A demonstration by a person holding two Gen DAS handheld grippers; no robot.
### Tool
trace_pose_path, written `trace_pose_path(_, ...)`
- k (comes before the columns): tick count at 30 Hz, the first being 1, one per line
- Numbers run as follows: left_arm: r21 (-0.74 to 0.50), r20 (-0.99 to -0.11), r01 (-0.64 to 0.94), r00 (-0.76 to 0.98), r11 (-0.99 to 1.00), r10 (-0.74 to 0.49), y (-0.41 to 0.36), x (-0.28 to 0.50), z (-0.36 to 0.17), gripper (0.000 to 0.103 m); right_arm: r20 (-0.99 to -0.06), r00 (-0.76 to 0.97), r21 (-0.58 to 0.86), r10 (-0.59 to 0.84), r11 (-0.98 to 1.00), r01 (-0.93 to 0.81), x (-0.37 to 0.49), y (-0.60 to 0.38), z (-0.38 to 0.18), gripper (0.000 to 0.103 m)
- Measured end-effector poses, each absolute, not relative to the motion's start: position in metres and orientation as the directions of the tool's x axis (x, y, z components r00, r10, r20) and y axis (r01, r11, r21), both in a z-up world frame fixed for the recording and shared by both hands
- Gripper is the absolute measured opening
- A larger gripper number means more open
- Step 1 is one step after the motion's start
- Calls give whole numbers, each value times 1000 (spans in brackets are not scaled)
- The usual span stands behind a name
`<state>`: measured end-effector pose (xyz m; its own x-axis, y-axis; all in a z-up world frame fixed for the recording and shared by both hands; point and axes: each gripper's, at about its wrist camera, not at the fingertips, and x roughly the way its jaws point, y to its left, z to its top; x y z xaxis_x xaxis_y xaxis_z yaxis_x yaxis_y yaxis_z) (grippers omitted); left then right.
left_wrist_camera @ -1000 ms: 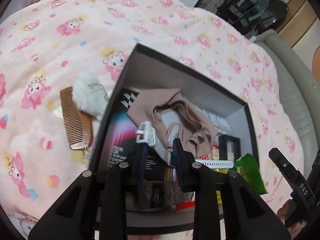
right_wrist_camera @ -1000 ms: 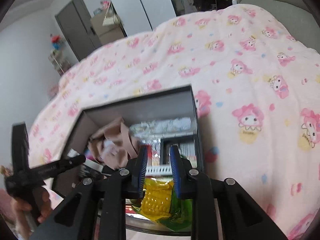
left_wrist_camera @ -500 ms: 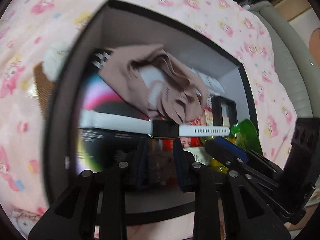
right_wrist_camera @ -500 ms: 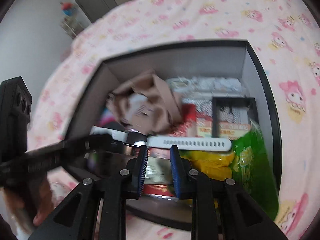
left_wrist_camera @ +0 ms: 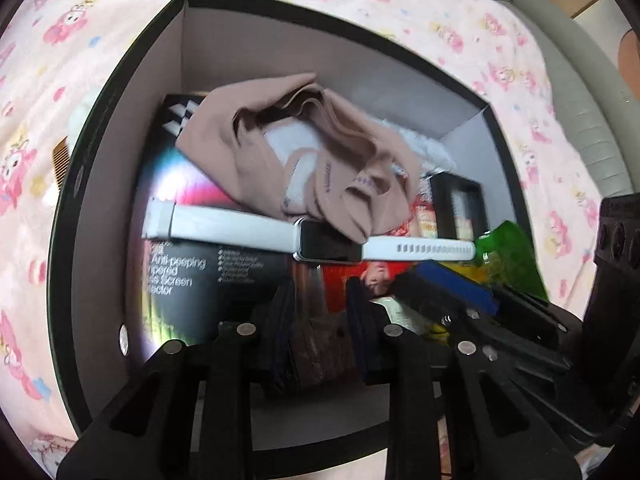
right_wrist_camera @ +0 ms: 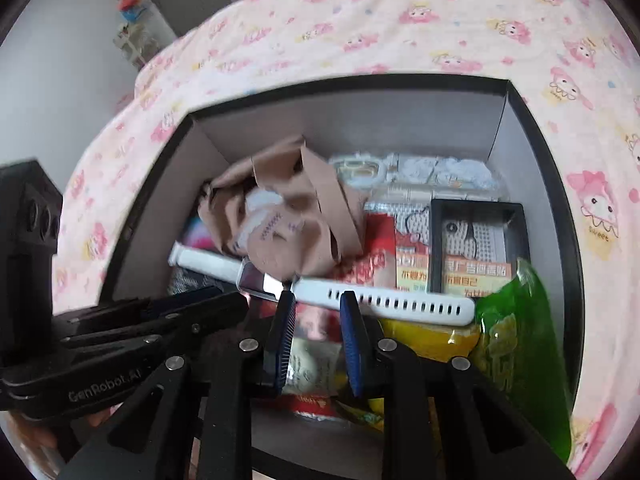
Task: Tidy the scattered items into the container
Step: 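Lower the watch into the box and open the left gripper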
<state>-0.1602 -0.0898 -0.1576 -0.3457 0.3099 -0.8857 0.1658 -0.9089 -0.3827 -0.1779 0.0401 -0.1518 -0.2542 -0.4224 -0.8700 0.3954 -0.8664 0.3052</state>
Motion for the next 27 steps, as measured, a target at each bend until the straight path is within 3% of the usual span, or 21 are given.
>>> trace_pose_path(9, -474, -832, 153, -399, -867, 385, -105, -147, -149, 29, -853, -207, 388, -479, -847, 362, -165, 60, -152, 20)
trace_pose_path(14, -468, -797, 74, -466, -881, 384, -89, -134, -118, 30, -826, -344, 318, -447, -872, 371, -152, 68, -124, 20)
trace_pose_path(18, -486, -750, 14, -521, -874, 408, -76, -113, -89, 38, -806, -395, 280, -442, -871, 403, -134, 71, -97, 21)
trace_pose_path(27, -472, -708, -35, -579, -881, 403, -65, -63, -36, 38, -755, -484, 236, -442, -872, 429, -87, 75, -46, 25)
